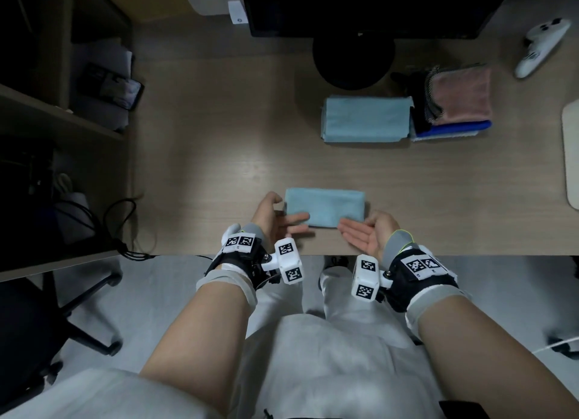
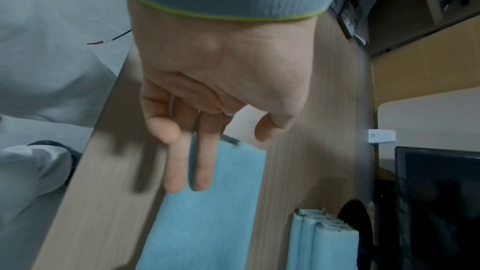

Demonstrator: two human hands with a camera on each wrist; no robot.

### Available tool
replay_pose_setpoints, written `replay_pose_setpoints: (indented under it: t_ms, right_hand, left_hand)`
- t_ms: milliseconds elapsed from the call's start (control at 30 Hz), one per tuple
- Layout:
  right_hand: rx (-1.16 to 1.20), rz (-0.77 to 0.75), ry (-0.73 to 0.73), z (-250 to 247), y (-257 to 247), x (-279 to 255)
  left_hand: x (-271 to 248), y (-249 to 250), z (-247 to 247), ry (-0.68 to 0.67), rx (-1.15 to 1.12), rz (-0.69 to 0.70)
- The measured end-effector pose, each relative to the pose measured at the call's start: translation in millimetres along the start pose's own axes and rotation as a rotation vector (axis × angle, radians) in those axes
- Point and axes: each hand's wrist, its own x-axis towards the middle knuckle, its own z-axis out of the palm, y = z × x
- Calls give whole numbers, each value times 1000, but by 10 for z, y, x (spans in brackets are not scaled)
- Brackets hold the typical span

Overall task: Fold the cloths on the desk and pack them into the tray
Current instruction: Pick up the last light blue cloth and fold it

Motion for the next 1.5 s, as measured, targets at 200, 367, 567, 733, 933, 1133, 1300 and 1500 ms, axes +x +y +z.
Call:
replay_pose_setpoints:
  t_ms: [200,367,567,733,933,1133,1300,1500]
  right_hand:
    - [-119,-28,76,13,47,116]
    - [-325,38,158,46,-32,149]
    - [-187,-174,221,83,-147,148]
    - [-346,-310,196,-147,-283,366]
    - [-394,-321,207,-57,-787,-226]
    - [-370,-516,232,-196,-1033,-247]
    - [-374,-557,226,-128,-1337,-177]
    - [-315,-585,238,-31,-1842,32]
  left_hand:
    - [156,81,60,175,408,124]
    - [249,140,77,235,455,78]
    - [236,256,215,205,293,173]
    - [194,233,394,181,235,274]
    - [-186,357,871,239,417,390]
    - [-144,470,1098,242,310,554]
    - [-36,736,1201,246,255,619]
    - [171,1267,1371,271,302,645]
